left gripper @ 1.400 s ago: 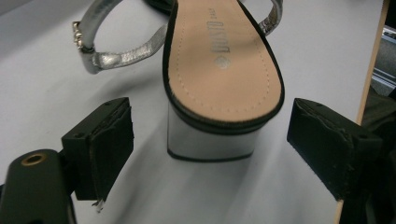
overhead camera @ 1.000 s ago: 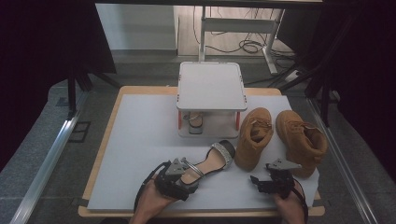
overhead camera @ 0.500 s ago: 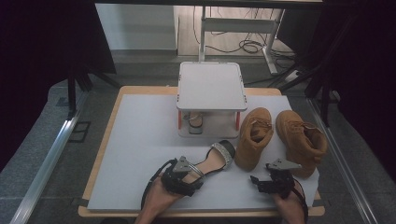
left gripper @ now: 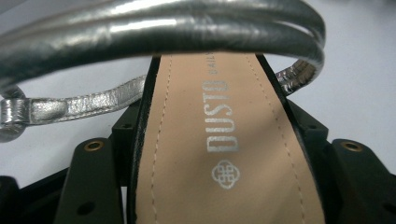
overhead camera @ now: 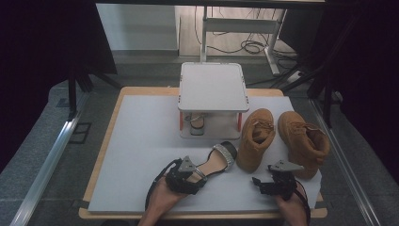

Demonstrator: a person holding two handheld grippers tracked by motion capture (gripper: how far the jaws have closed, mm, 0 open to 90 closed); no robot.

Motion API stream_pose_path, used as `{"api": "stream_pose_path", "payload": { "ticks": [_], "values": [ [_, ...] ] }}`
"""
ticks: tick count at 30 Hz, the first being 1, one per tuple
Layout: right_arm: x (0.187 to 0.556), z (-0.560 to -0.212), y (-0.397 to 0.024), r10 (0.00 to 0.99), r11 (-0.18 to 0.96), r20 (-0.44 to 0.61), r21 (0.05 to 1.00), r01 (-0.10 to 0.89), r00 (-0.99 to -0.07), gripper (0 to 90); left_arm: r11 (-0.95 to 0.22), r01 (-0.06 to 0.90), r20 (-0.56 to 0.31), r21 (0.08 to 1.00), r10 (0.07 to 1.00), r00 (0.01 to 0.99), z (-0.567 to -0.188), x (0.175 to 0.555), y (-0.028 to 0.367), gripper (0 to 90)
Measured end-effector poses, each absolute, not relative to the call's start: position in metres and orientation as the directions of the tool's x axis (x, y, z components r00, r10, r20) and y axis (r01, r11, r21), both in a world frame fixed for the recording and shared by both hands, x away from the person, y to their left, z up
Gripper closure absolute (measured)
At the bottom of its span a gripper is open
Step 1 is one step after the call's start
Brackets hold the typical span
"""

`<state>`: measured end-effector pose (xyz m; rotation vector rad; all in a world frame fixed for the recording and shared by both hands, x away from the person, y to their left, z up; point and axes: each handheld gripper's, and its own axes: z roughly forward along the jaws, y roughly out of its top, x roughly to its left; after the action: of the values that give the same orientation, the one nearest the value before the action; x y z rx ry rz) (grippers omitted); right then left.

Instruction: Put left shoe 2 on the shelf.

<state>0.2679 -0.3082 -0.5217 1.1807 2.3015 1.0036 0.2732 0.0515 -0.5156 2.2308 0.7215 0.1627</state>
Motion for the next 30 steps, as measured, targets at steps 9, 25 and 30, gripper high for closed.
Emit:
{"api": "stream_pose_path", "payload": {
  "ticks": [9,25,30],
  "values": [
    [0.268,-0.522,-0.308,0.812,0.397,0.0,0.733,0.552,-0.584,16.0,-0.549,0.449,-0.096,0.705,0.553,0.828,-0.515,0.273,0.051,39.0],
    [0.268,-0.522,-0.308,0.812,0.397,0.001,0.733,0.552,-0.584,16.0,-0.541,0.441,-0.075,0.717,0.569,0.819,-0.508,0.271,0.058,39.5],
    [0.268,-0.522,-0.308,0.812,0.396,0.001,0.733,0.552,-0.584,16.0,-0.53,0.438,-0.08,0.726,0.568,0.819,-0.502,0.27,0.064,39.5]
  ]
}}
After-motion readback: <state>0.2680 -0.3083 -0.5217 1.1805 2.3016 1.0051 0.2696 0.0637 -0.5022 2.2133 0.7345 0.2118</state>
